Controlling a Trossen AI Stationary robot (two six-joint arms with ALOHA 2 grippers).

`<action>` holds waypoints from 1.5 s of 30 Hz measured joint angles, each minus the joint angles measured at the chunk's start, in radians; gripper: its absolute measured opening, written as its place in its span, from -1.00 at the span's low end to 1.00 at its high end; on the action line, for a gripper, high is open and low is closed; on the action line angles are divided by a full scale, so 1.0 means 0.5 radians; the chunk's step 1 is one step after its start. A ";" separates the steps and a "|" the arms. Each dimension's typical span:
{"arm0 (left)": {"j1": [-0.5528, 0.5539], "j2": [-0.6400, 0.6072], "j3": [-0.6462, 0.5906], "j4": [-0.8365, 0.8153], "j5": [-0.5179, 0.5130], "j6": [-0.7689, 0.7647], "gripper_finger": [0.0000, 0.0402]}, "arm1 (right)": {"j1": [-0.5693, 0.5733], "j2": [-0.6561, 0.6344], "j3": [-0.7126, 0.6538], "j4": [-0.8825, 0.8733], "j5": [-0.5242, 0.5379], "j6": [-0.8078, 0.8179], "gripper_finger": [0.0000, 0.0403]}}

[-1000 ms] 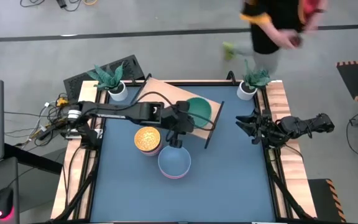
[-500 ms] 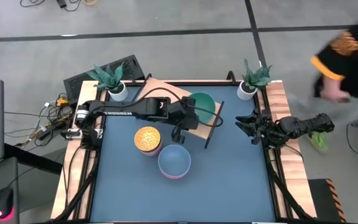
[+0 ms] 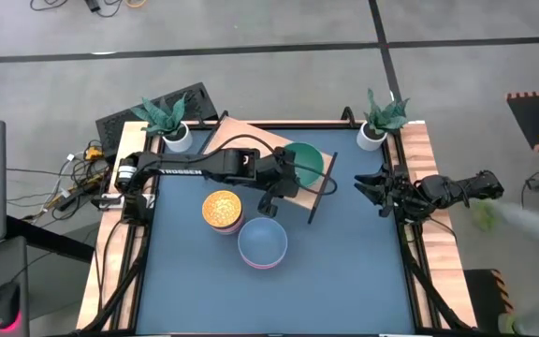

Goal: Place and stack bowls onto a shelf
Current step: Put the green bowl on the shelf, then stack the blue bowl onto the green bowl on the shelf

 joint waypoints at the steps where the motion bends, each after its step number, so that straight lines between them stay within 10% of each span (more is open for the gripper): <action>1: -0.005 0.000 0.000 0.000 -0.001 0.023 -0.88 | 0.000 0.000 0.000 0.001 0.000 0.000 -0.05; 16: -0.118 -0.007 0.233 -0.120 -0.074 -0.053 -0.27 | 0.000 0.000 0.000 -0.002 0.000 -0.005 -0.05; 26: -0.288 -0.020 0.746 -1.100 0.588 -0.756 -0.23 | 0.000 0.000 0.000 -0.080 -0.001 -0.006 -0.05; 45: -0.632 -0.025 0.113 -0.802 0.671 -0.732 -0.23 | 0.000 0.000 0.000 -0.112 -0.005 0.075 -0.05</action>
